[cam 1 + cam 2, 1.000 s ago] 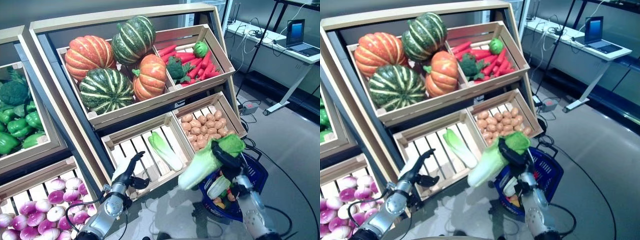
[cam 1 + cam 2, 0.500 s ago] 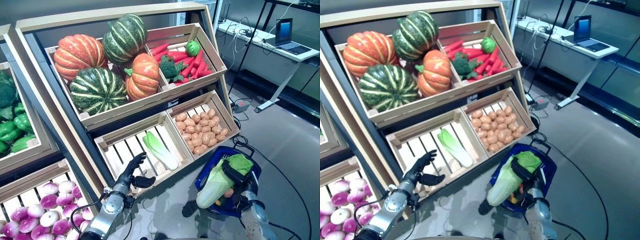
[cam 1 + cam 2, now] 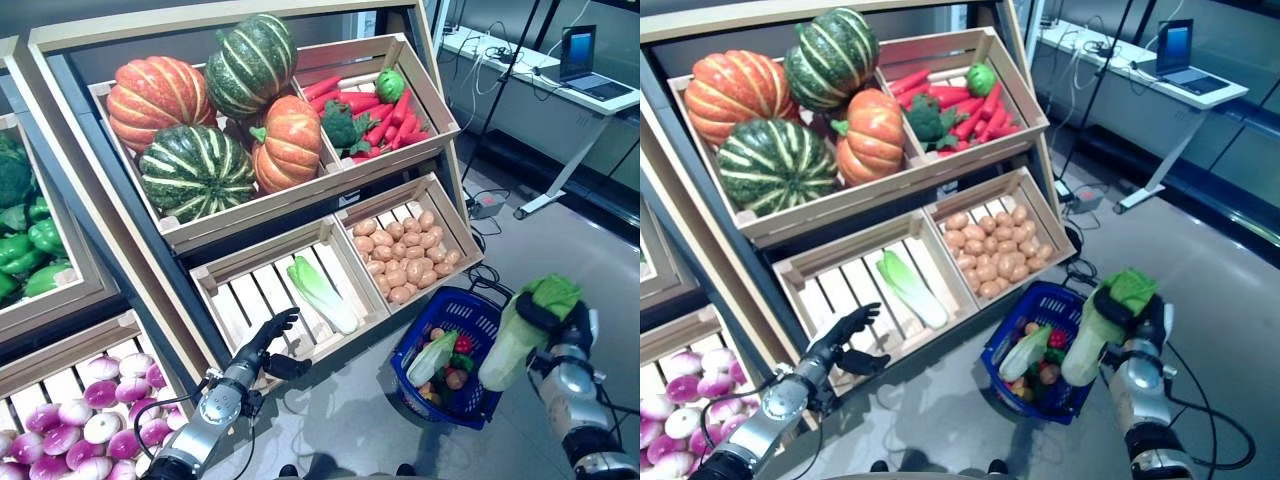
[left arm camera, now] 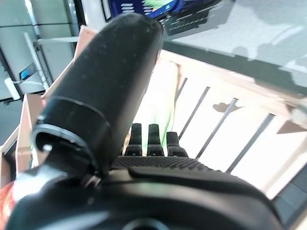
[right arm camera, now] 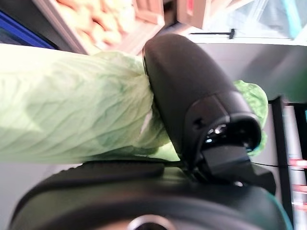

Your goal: Put vegetables into the basket

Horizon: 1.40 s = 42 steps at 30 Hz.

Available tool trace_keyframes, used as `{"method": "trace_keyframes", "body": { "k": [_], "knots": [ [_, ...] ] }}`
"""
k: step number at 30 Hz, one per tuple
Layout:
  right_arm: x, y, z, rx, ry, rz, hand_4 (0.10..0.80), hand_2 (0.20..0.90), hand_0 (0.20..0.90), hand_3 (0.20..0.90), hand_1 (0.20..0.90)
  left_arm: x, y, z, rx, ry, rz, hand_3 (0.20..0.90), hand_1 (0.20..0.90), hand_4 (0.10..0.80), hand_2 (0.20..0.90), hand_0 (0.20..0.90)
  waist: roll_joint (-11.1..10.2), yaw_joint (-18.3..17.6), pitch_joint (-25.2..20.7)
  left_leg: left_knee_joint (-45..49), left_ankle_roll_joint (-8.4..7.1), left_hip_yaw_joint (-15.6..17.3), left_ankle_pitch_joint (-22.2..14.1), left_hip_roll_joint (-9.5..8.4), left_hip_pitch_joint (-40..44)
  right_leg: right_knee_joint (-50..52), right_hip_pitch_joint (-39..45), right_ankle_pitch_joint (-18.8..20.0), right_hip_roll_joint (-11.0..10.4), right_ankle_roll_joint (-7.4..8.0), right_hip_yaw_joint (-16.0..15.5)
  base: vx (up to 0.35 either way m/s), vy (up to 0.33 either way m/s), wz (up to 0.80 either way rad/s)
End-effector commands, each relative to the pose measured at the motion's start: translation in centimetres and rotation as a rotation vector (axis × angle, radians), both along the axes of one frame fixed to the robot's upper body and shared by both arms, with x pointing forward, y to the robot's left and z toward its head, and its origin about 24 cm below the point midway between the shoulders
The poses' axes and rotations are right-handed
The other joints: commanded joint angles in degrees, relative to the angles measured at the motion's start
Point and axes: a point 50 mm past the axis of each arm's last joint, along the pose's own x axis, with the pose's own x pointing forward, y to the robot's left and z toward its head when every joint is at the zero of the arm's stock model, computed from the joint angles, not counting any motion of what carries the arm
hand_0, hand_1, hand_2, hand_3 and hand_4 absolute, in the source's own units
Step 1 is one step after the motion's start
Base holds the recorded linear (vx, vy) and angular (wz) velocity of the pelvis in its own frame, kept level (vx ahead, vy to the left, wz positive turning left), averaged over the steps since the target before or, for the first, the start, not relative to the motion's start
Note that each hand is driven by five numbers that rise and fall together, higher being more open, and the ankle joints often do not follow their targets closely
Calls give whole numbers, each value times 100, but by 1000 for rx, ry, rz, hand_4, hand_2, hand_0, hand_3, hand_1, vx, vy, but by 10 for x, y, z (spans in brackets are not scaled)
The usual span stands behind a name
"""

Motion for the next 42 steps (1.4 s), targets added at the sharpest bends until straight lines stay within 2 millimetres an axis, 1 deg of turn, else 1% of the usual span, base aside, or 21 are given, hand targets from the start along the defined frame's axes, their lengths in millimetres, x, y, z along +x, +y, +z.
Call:
{"method": "trace_keyframes", "body": {
  "k": [1, 3, 6, 7, 10, 12, 13, 14, 19, 20, 21, 23, 24, 27, 31, 33, 35, 36, 40, 41, 42],
  "knots": [
    [38, -19, 90, -129, -316, -48, 400, 300, 300, 300, 300, 43, -20, 50, -62, -242, -132, 900, 900, 800, 900, 900, 40, 228, 38, 327, 38, -446, -284, -13, -89, 401, 143, -29, -164, -182, -215, 0, 0, 0],
    [43, -18, 95, -124, -329, -50, 400, 300, 300, 300, 300, 46, -24, 51, -64, -247, -151, 900, 900, 800, 900, 900, 59, 251, 79, 408, 39, -491, -309, -28, -145, 487, 101, -72, -186, -194, -253, -19, -20, 8],
    [52, -21, 110, -99, -373, -46, 400, 300, 300, 300, 300, 53, -31, 59, -69, -289, -166, 900, 900, 800, 900, 900, 113, 277, 218, 749, 22, -601, -368, -50, -412, 775, -103, -178, -226, -248, -301, -119, -9, 17],
    [57, -23, 123, -85, -422, -39, 400, 300, 300, 300, 300, 61, -34, 69, -80, -344, -168, 900, 900, 800, 900, 900, 172, 287, 431, 1120, -5, -657, -425, -66, -693, 1073, -310, -277, -268, -306, -354, -227, 3, 9],
    [64, -26, 139, -64, -478, -29, 400, 300, 300, 300, 300, 70, -39, 82, -90, -419, -165, 900, 900, 800, 900, 900, 245, 274, 711, 1607, -42, -722, -537, -47, -1073, 1494, -627, -414, -343, -376, -402, -213, 17, 19],
    [67, -27, 148, -51, -506, -24, 400, 300, 300, 300, 300, 76, -41, 94, -102, -495, -155, 900, 900, 800, 900, 900, 291, 257, 1011, 2081, -68, -776, -647, -36, -1458, 1903, -939, -502, -446, -431, -391, -166, 9, 11],
    [68, -27, 149, -51, -505, -24, 400, 300, 300, 300, 300, 76, -42, 96, -103, -505, -155, 900, 900, 800, 900, 900, 296, 253, 1041, 2134, -70, -783, -658, -34, -1509, 1953, -983, -512, -460, -436, -386, -158, 8, -2],
    [69, -28, 152, -64, -499, -30, 400, 300, 300, 300, 300, 78, -44, 104, -105, -558, -164, 900, 900, 800, 900, 900, 326, 271, 1187, 2321, -62, -825, -684, -60, -1734, 2149, -1172, -549, -507, -467, -392, -146, 16, -1],
    [73, -33, 165, -73, -511, -74, 400, 300, 300, 300, 300, 83, -53, 126, -118, -682, -187, 900, 900, 800, 900, 900, 398, 295, 1546, 2865, -40, -900, -780, -120, -2331, 2796, -1732, -690, -599, -554, -439, -136, 13, 9],
    [73, -35, 167, -69, -506, -91, 400, 300, 300, 300, 300, 84, -54, 133, -129, -713, -187, 900, 900, 800, 900, 900, 412, 298, 1646, 3162, -26, -912, -920, -117, -2515, 3152, -1922, -843, -611, -592, -413, -95, -10, 10],
    [73, -36, 168, -68, -508, -95, 400, 300, 300, 300, 300, 84, -54, 136, -132, -723, -186, 900, 900, 800, 900, 900, 413, 294, 1669, 3254, -8, -916, -920, -120, -2614, 3274, -2024, -851, -629, -611, -403, -62, -20, 4],
    [73, -36, 169, -57, -508, -104, 400, 300, 300, 300, 300, 84, -52, 142, -148, -745, -182, 900, 900, 800, 900, 900, 413, 298, 1759, 3616, 23, -935, -1083, -110, -2830, 3670, -2231, -1007, -681, -646, -363, -46, -34, -1],
    [73, -37, 169, -51, -512, -114, 400, 300, 300, 300, 300, 84, -51, 145, -159, -758, -181, 900, 900, 800, 900, 900, 408, 294, 1811, 3853, 63, -939, -1183, -93, -2983, 3910, -2374, -1087, -731, -672, -344, -49, -64, 0],
    [73, -37, 174, -48, -530, -118, 400, 300, 300, 300, 300, 83, -51, 153, -170, -790, -186, 900, 900, 800, 900, 900, 405, 267, 1906, 4342, 136, -899, -1400, -8, -3305, 4487, -2755, -1273, -838, -708, -301, -56, -67, 4],
    [73, -38, 178, -50, -536, -115, 400, 300, 300, 300, 300, 81, -53, 154, -189, -795, -184, 900, 900, 800, 900, 900, 402, 223, 1942, 4828, 156, -896, -1615, 79, -3554, 4949, -3043, -1443, -920, -727, -222, -12, -16, -1],
    [73, -38, 179, -46, -544, -116, 400, 300, 300, 300, 300, 80, -54, 154, -193, -797, -188, 900, 900, 800, 900, 900, 407, 216, 1942, 4934, 141, -913, -1615, 89, -3617, 5032, -3104, -1474, -929, -733, -202, -7, -4, -2],
    [70, -43, 186, -12, -607, -91, 400, 300, 300, 300, 300, 77, -58, 155, -203, -804, -218, 900, 900, 800, 900, 900, 439, 173, 1984, 5195, 163, -905, -1725, 111, -3742, 5280, -3272, -1573, -981, -741, -141, -25, -6, -9],
    [68, -46, 189, -20, -613, -91, 400, 300, 300, 300, 300, 76, -59, 155, -207, -806, -229, 900, 900, 800, 900, 900, 451, 170, 1998, 5353, 147, -922, -1748, 105, -3831, 5398, -3346, -1620, -1003, -749, -127, 0, 0, 0],
    [65, -53, 195, -37, -632, -95, 400, 300, 300, 300, 300, 75, -61, 156, -218, -809, -242, 900, 900, 800, 900, 900, 462, 172, 1994, 5630, 196, -925, -1939, 91, -4009, 5712, -3587, -1729, -1080, -753, -80, -8, 0, 0],
    [63, -55, 198, -49, -641, -104, 800, 900, 900, 900, 900, 75, -61, 157, -220, -809, -244, 900, 900, 800, 900, 900, 465, 169, 2002, 5693, 203, -931, -1968, 85, -4046, 5772, -3640, -1744, -1093, -753, -79, -41, 8, 3],
    [63, -55, 202, -63, -654, -106, 800, 900, 900, 900, 900, 74, -60, 157, -226, -811, -244, 900, 900, 800, 900, 900, 462, 161, 1989, 5747, 215, -931, -2030, 89, -4105, 5856, -3735, -1767, -1112, -736, -49, -51, 21, 4]
  ]
}}
